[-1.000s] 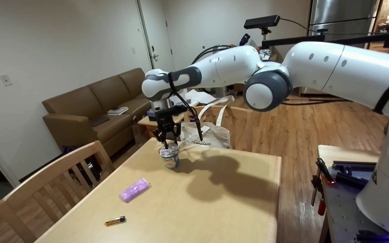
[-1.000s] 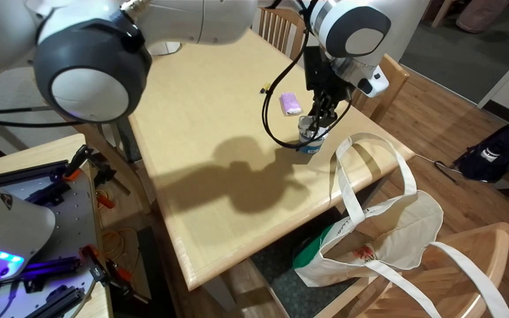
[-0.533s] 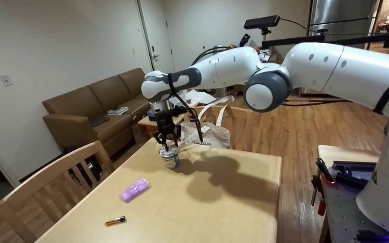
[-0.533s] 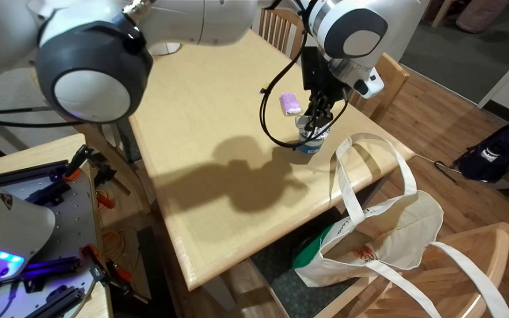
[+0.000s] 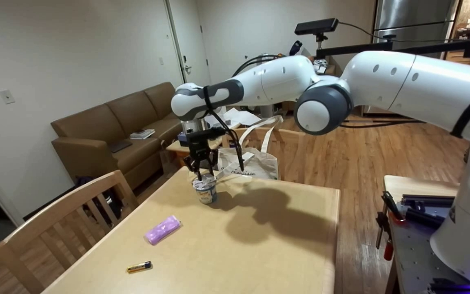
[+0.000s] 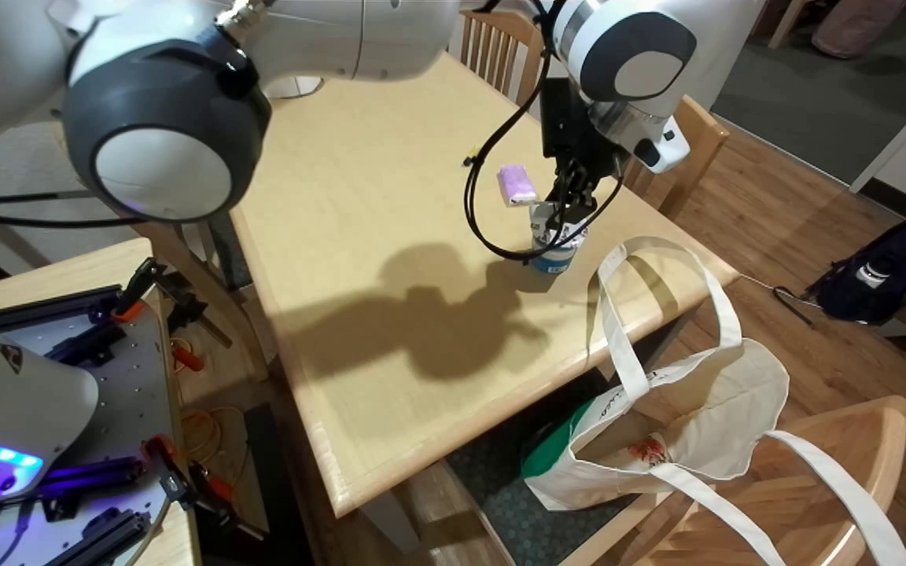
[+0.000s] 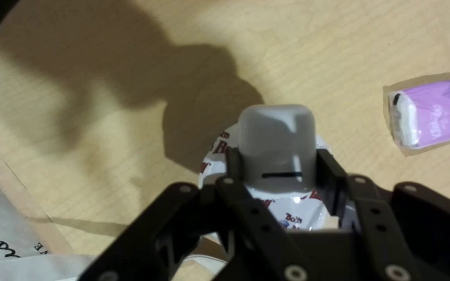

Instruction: Place the white object on top of the yoghurt container

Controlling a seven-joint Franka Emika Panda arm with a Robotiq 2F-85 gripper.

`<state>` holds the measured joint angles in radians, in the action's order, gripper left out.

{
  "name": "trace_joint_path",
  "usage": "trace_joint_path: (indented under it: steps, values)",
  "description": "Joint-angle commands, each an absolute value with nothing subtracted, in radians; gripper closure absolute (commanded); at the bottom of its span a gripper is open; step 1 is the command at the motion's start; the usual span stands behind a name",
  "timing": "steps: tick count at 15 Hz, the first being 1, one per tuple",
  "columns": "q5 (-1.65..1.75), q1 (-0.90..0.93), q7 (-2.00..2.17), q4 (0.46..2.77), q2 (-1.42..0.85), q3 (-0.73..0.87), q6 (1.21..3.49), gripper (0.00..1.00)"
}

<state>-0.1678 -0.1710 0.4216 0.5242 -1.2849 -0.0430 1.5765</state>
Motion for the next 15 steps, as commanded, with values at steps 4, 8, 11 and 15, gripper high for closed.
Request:
trace_joint_path:
  steps: [4, 8, 11, 15]
  values:
    - [-0.190, -0.188, 0.492, 0.461, -1.306, -0.051, 1.642, 0.77]
    - [-0.173, -0.172, 0.537, 0.464, -1.305, -0.038, 1.704, 0.77]
    - [-0.153, -0.152, 0.579, 0.472, -1.302, -0.015, 1.699, 0.77]
    - [-0.144, -0.133, 0.631, 0.478, -1.304, 0.016, 1.677, 0.77]
